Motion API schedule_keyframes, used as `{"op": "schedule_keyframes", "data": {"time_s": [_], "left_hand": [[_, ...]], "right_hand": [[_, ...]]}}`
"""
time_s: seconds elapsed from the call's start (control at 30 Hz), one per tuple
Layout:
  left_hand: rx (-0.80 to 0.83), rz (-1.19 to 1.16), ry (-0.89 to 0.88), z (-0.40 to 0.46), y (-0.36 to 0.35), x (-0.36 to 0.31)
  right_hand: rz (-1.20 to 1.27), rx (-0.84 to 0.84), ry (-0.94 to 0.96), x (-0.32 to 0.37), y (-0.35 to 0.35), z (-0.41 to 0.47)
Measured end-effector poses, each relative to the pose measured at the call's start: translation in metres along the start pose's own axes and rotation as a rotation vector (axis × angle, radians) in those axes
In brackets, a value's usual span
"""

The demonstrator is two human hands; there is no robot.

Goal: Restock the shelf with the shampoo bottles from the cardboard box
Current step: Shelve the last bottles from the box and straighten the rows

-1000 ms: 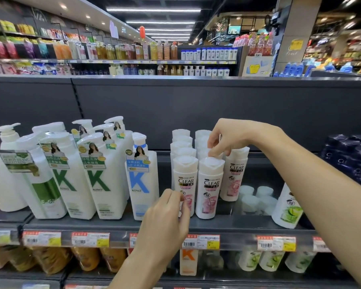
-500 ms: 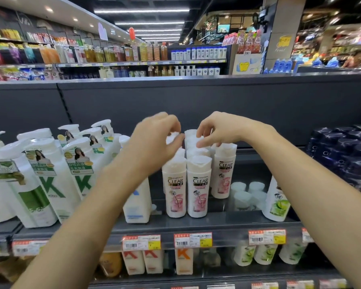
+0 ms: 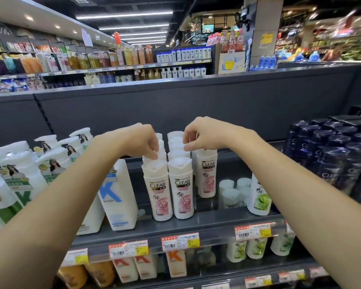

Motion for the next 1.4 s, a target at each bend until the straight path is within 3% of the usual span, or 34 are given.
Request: {"op": "schedule_keyframes", "data": {"time_s": [0.37,0.53,0.73,1.4], "left_hand": [[0.035,-0.052,-0.006,-0.003,0.003,0.003],[-0.1,-0.003,0.015,0.0,0.035,0.016],[0.045,0.046,0.016,0.016,0.003,0.022],[0.167,0.077,-0.092,0.028,-0.005,0.014]], "right_hand": [[0.006,0.007,0.003,-0.002,-0.017,0.009],[-0.007,-0.006,0.014,-0.001,-0.012,0.011],[0.009,-0.009,0.013,-0.001,-0.012,0.014],[-0.014,-0.043,-0.007,-0.01,0.0,0.016]]}}
Point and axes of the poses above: each hand's wrist, its own z-axis towards the middle knuckle, its own y-axis out of the back of the hand, x = y × z, the point moved 8 cm from there along z, towards the middle knuckle, and after that the axes turned 13 degrees about -y, right-handed, at the moved point
